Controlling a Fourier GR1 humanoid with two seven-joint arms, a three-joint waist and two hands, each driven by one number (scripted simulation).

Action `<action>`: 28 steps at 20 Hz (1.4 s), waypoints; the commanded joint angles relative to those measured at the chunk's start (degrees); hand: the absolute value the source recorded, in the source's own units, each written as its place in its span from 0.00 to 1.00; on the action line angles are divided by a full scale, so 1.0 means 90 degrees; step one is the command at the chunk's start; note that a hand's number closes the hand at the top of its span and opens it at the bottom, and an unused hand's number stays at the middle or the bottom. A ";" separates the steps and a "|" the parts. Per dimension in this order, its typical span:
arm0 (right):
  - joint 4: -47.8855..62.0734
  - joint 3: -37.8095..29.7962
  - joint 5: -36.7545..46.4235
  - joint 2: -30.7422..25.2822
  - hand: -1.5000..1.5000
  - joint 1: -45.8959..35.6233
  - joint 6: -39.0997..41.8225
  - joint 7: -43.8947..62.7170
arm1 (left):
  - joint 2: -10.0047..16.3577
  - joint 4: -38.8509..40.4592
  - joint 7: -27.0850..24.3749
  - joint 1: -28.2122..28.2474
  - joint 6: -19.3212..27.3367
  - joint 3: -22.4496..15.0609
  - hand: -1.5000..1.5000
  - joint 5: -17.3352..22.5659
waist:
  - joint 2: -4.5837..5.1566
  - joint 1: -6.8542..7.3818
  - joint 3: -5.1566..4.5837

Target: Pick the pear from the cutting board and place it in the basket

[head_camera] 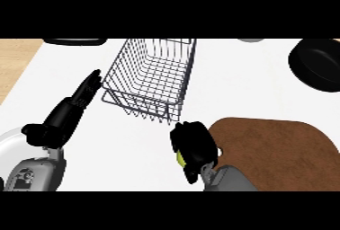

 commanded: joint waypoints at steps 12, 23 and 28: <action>-0.1645 0.1929 -0.0935 0.0135 1.00 -0.1084 -0.4808 0.3039 | -0.0092 0.0189 0.0098 -0.0250 -0.0094 -0.0169 0.50 -0.0020 | -0.0050 0.0218 -0.0015; -0.1212 0.1786 -0.0451 0.0133 1.00 -0.3126 -0.4932 0.5236 | -0.0074 0.0343 0.0087 -0.0344 0.0027 -0.0111 0.50 -0.0150 | -0.0092 0.0053 -0.0054; -0.0680 0.1393 -0.0569 0.0132 1.00 -0.3917 -0.5043 0.5685 | -0.0047 0.0408 -0.0008 -0.0395 -0.0040 -0.0040 0.50 -0.0067 | -0.0042 0.0146 -0.0047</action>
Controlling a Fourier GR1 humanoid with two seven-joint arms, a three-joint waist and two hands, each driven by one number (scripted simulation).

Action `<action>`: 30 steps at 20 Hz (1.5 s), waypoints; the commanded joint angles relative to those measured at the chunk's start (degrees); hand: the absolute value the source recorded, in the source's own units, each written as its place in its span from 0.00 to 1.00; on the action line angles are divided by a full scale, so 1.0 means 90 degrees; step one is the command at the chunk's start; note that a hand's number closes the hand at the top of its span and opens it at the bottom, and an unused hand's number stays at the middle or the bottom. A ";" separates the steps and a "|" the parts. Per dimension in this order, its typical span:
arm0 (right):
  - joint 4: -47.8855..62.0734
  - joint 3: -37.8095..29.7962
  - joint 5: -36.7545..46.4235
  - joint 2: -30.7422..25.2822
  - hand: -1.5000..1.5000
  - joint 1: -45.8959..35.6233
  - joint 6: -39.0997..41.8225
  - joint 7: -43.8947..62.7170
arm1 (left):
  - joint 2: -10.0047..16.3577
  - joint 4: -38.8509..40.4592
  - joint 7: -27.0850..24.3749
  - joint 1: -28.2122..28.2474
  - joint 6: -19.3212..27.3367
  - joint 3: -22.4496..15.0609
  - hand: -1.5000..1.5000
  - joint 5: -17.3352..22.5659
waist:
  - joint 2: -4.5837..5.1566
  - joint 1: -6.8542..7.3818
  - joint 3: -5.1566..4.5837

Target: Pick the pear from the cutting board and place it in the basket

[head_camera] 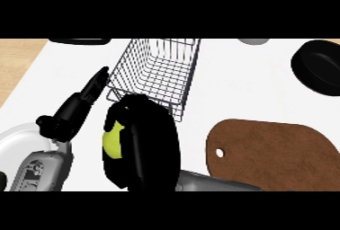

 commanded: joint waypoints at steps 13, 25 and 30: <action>0.2335 -0.1921 0.0183 0.0075 1.00 -0.2711 -0.0732 0.1897 | 0.0027 0.0156 -0.0086 -0.0085 0.0001 0.0035 0.50 -0.0061 | 0.0083 0.0015 0.0014; 0.4118 -0.2121 -0.0360 0.0076 1.00 -0.3148 -0.1441 0.1489 | -0.0103 0.0074 -0.0068 -0.0106 0.0172 0.0041 0.50 -0.0128 | 0.0134 -0.0129 0.0029; 0.4661 -0.2194 -0.0630 0.0077 1.00 -0.3061 -0.2055 0.0952 | -0.0051 -0.0058 0.0206 -0.0249 0.0128 0.0129 0.50 -0.0021 | 0.0128 -0.0182 0.0035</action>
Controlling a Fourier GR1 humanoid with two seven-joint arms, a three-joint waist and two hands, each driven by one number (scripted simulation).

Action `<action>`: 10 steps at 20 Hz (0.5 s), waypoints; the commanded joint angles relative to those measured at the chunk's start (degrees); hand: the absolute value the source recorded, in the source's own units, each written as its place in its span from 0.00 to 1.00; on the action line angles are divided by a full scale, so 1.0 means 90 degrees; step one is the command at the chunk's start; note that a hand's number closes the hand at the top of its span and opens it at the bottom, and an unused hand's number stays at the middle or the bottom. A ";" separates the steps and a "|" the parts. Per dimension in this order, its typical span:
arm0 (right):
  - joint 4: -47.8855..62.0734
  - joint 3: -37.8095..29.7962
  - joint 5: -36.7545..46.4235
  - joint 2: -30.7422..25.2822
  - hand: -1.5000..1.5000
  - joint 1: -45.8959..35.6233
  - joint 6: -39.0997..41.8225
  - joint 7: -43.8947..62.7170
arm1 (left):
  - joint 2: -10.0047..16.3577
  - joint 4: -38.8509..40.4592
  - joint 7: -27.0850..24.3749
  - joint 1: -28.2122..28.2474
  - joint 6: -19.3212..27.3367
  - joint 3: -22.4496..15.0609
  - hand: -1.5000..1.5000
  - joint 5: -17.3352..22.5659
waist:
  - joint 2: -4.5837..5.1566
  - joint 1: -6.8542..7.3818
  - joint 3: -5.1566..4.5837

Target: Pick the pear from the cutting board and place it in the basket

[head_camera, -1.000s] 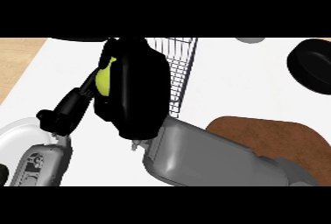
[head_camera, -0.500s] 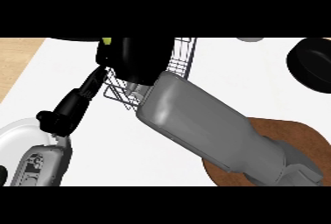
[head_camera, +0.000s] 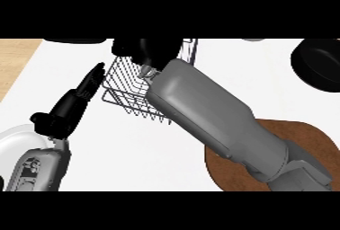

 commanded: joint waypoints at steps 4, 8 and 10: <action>0.0778 0.0452 0.0060 0.0056 1.00 0.0186 -0.1389 0.0718 | -0.0065 0.0030 -0.0039 0.0126 -0.0020 0.0022 0.50 0.0050 | 0.0000 -0.0072 0.0004; 0.1152 0.0432 0.0066 0.0056 1.00 0.0379 -0.1621 0.0230 | 0.0073 -0.0304 0.0051 0.0314 -0.0109 0.0124 0.50 0.0135 | -0.0021 -0.0143 0.0010; 0.1600 0.0063 0.0445 0.0056 1.00 0.0142 -0.2024 0.0343 | 0.0075 -0.0072 0.0016 0.0105 -0.0044 0.0203 0.50 0.0107 | -0.0001 -0.0171 0.0007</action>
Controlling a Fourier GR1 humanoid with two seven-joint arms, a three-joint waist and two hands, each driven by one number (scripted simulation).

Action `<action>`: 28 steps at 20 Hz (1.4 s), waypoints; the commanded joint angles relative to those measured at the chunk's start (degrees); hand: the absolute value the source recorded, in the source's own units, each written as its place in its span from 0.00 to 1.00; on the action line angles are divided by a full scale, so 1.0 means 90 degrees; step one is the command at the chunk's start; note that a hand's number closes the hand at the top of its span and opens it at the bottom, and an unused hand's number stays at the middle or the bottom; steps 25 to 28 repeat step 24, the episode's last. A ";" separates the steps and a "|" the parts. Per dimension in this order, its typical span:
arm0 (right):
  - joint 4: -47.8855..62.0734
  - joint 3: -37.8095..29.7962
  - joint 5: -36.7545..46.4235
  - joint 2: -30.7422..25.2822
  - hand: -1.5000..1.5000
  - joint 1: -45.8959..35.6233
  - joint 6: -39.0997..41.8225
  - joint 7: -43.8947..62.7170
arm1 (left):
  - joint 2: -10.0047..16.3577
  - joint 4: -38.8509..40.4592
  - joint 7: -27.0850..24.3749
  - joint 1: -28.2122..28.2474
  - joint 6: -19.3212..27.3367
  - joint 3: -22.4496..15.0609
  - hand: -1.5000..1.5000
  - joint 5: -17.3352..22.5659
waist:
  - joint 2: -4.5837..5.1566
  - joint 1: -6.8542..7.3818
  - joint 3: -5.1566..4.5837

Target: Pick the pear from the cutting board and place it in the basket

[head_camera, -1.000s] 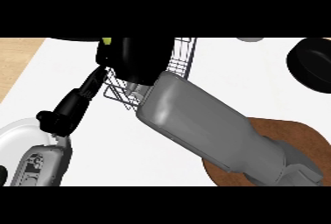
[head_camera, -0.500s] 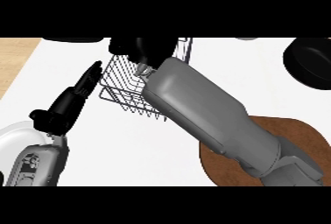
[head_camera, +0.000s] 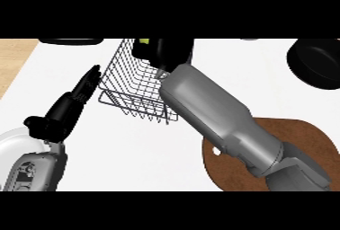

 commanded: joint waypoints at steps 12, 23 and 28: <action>0.0857 -0.0566 -0.0413 0.0050 0.00 -0.0403 -0.1396 -0.0409 | 0.0026 -0.0090 -0.0184 0.0321 -0.0110 0.0053 0.50 -0.0008 | -0.0001 -0.0087 0.0006; -0.0382 -0.1488 -0.0853 -0.0095 0.00 0.0183 -0.2419 -0.0363 | 0.0041 -0.0029 -0.0256 0.0402 -0.0060 0.0154 0.50 -0.0050 | -0.0045 -0.0300 0.0012; -0.1000 -0.1396 -0.0848 0.0024 0.00 0.0437 -0.2043 -0.0096 | -0.0071 -0.0249 -0.0218 0.0670 0.0106 0.0125 0.50 -0.0112 | -0.0117 -0.0401 0.0015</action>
